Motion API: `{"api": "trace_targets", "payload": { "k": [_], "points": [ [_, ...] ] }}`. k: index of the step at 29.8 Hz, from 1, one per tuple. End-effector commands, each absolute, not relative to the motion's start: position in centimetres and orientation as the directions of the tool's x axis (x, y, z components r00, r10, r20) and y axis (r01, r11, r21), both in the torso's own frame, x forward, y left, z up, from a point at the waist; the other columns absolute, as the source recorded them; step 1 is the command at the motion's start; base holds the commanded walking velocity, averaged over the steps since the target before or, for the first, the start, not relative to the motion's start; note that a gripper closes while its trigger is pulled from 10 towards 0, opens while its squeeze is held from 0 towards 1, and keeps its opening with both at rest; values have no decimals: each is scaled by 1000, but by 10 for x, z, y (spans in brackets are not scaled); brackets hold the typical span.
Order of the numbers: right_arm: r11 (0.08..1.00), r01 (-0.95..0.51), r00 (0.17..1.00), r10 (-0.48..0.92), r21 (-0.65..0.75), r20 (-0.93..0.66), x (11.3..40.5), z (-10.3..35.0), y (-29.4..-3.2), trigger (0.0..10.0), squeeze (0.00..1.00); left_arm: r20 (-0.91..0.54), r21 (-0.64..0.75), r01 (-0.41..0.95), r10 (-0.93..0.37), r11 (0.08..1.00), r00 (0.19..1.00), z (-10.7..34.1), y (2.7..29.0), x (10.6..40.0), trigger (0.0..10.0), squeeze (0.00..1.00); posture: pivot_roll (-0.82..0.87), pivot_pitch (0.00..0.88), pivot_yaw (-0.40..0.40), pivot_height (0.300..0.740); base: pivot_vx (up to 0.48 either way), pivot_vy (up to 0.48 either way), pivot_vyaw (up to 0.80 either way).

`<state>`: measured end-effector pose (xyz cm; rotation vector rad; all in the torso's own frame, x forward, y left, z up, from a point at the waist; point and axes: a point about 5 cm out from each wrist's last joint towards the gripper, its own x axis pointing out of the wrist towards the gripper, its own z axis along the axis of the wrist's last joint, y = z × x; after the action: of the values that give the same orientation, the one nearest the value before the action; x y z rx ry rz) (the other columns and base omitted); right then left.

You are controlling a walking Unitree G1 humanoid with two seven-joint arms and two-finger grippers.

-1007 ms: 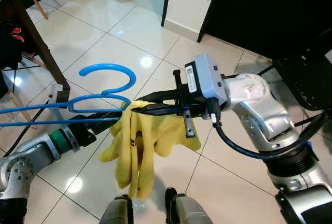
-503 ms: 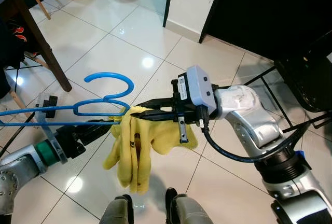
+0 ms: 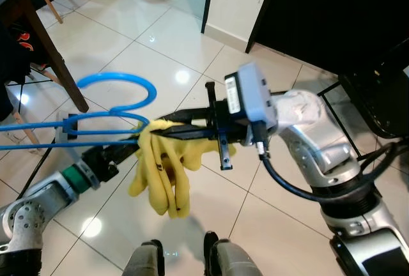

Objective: Hang hanger

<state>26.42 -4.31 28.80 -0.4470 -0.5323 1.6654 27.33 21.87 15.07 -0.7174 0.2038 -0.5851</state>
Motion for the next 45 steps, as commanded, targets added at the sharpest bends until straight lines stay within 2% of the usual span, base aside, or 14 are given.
{"api": "trace_targets", "payload": {
  "k": [1, 11, 17, 31, 41, 42, 44, 45],
  "points": [
    [-132, -798, -174, 985, -588, 15, 261, 292, -46, 0, 0, 17, -692, 413, -557, 593, 830, 147, 219, 271, 10000, 0, 13, 169, -16, 740, 0, 0, 0],
    [-140, -788, -185, 983, -600, 13, 259, 294, -44, 0, 0, 10, -706, 403, -561, 582, 828, 144, 216, 272, 10000, 0, 15, 163, -13, 740, 0, 0, 0],
    [-144, -778, -170, 985, -611, -15, 260, 295, -46, 0, 0, -62, -715, 418, -647, 560, 760, 135, 206, 255, 10000, 0, 9, 162, -4, 740, 0, 0, 0],
    [-140, -783, -158, 987, -607, -24, 264, 292, -47, 0, 0, -83, -723, 410, -659, 556, 748, 135, 207, 241, 10000, 0, 11, 166, -10, 740, 0, 0, 0],
    [-157, -769, -180, 983, -620, -25, 259, 298, -46, 0, 0, -138, -742, 363, -658, 564, 740, 118, 199, 249, 9882, 0, 0, 169, -3, 740, 0, 0, 0],
    [-159, -766, -183, 983, -623, -25, 258, 299, -46, 0, 0, -141, -744, 356, -654, 565, 743, 116, 199, 252, 4980, 0, -3, 170, -2, 740, 0, 0, 0],
    [-159, -766, -183, 983, -623, -25, 258, 299, -46, 0, 0, -141, -744, 356, -654, 565, 743, 116, 199, 252, 4980, 0, -3, 170, -2, 740, 0, 0, 0],
    [-159, -764, -185, 982, -626, -25, 257, 300, -46, 0, 0, -148, -741, 346, -642, 576, 752, 115, 199, 254, 4196, 0, -4, 171, -1, 740, 0, 0, 0]
  ]
}}
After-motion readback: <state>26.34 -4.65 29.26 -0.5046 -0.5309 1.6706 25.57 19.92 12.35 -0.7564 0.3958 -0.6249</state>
